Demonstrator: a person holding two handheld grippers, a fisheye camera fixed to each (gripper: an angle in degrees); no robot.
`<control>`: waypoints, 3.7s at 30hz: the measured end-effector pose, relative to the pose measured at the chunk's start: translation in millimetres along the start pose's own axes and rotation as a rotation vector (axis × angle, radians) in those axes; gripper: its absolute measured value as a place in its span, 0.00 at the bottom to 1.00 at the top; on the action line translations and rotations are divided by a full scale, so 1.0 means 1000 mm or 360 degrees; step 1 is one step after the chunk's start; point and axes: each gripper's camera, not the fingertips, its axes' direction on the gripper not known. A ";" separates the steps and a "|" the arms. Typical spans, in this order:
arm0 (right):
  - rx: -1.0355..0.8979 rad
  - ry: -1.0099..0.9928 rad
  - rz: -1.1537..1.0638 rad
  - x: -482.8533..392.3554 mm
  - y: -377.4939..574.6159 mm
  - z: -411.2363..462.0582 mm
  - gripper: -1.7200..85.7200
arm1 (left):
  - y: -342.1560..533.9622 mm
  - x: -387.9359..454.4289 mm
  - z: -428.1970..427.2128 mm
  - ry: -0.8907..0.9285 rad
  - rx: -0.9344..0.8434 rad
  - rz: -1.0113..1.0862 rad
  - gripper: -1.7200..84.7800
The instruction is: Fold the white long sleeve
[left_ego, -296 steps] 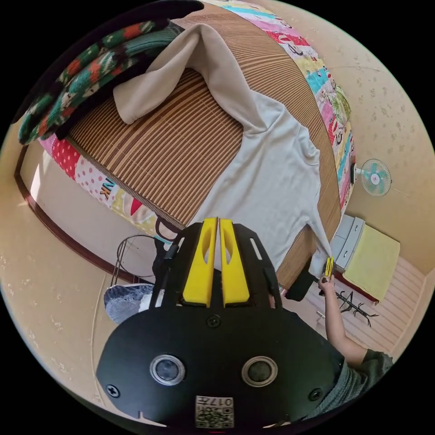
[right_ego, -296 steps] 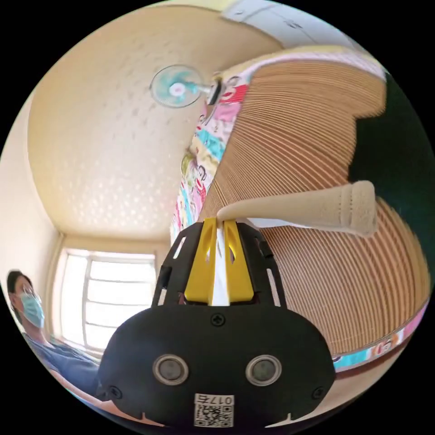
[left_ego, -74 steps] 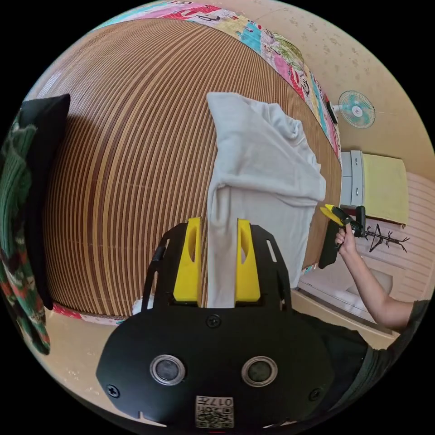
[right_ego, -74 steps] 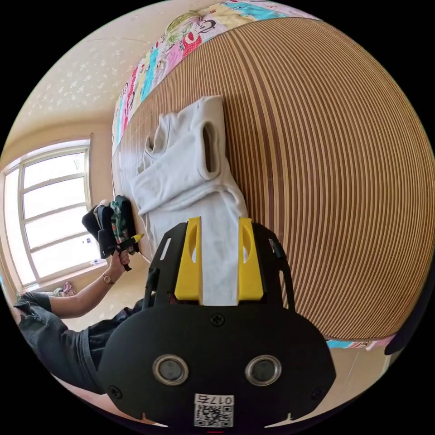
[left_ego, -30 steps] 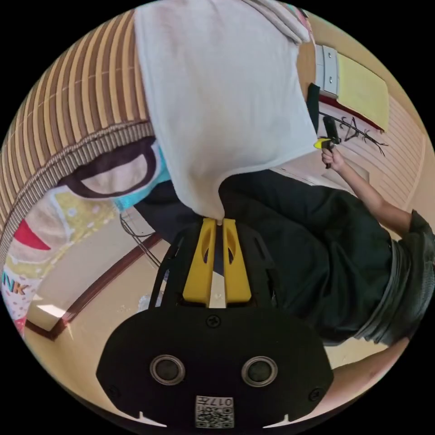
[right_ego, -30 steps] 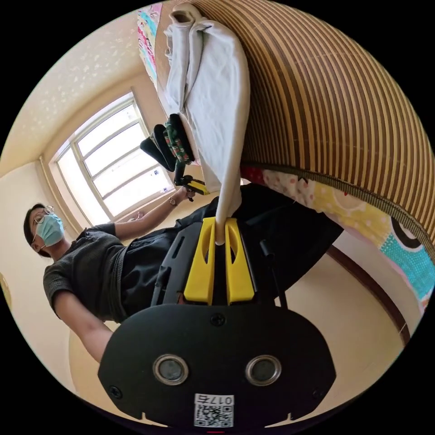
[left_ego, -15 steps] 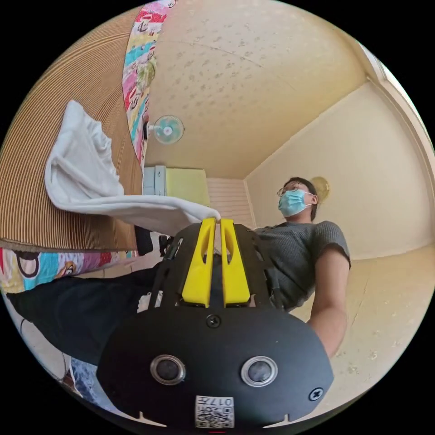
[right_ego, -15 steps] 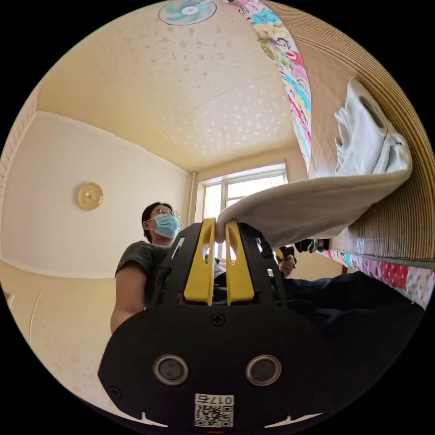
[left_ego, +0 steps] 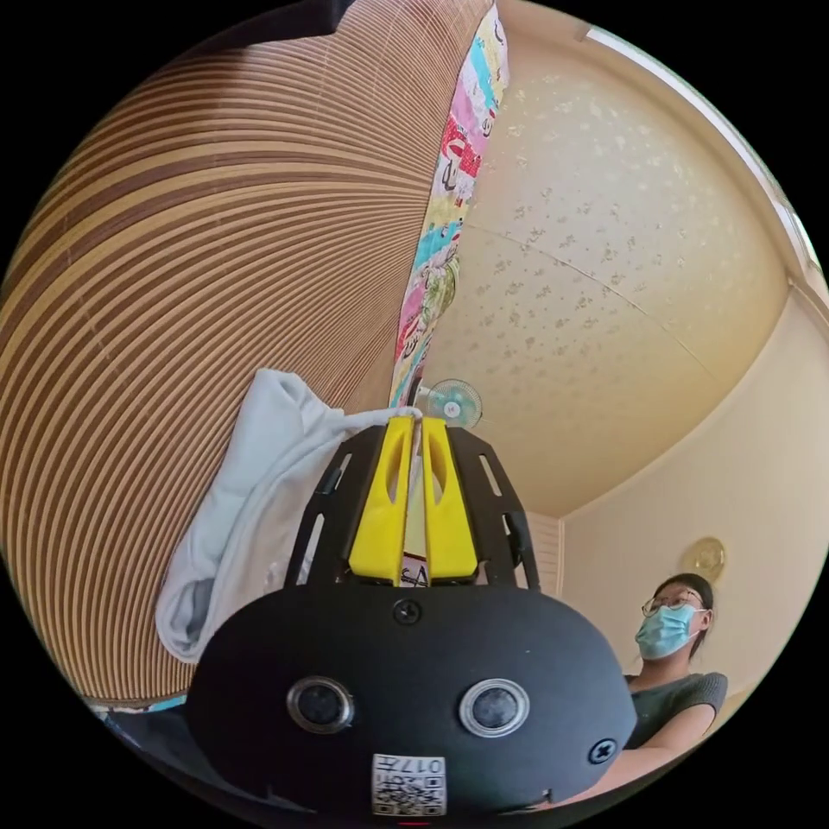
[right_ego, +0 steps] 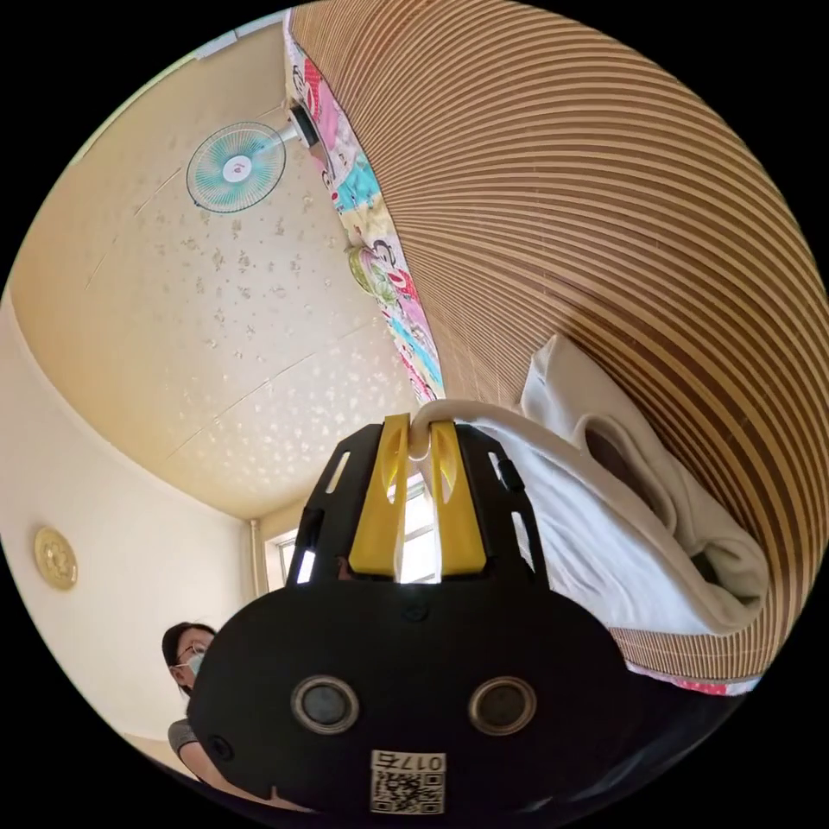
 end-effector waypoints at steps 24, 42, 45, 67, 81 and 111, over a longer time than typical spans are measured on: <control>-0.1687 0.1605 -0.0550 0.050 0.244 0.328 0.28 | 0.159 -0.005 0.144 -0.1480 -0.1049 0.0511 0.08; -0.1552 0.1132 -0.1075 -0.044 0.190 0.125 0.13 | 0.304 0.098 0.217 -0.1083 -0.1063 0.1188 0.14; -0.1274 0.1250 -0.0924 -0.028 0.140 0.033 0.14 | 0.295 0.062 0.230 -0.1143 -0.1160 0.1028 0.15; -0.1247 0.0779 -0.0265 0.162 0.119 -0.083 0.20 | 0.237 -0.122 0.407 -0.1086 -0.1370 0.0373 0.20; -0.0973 0.0777 -0.0802 0.005 0.175 -0.369 0.16 | 0.483 -0.080 0.554 -0.0690 -0.1733 0.0528 0.18; -0.0621 0.2120 -0.1601 0.191 0.510 0.016 0.02 | 0.428 0.025 0.015 -0.1858 -0.0019 0.0978 0.01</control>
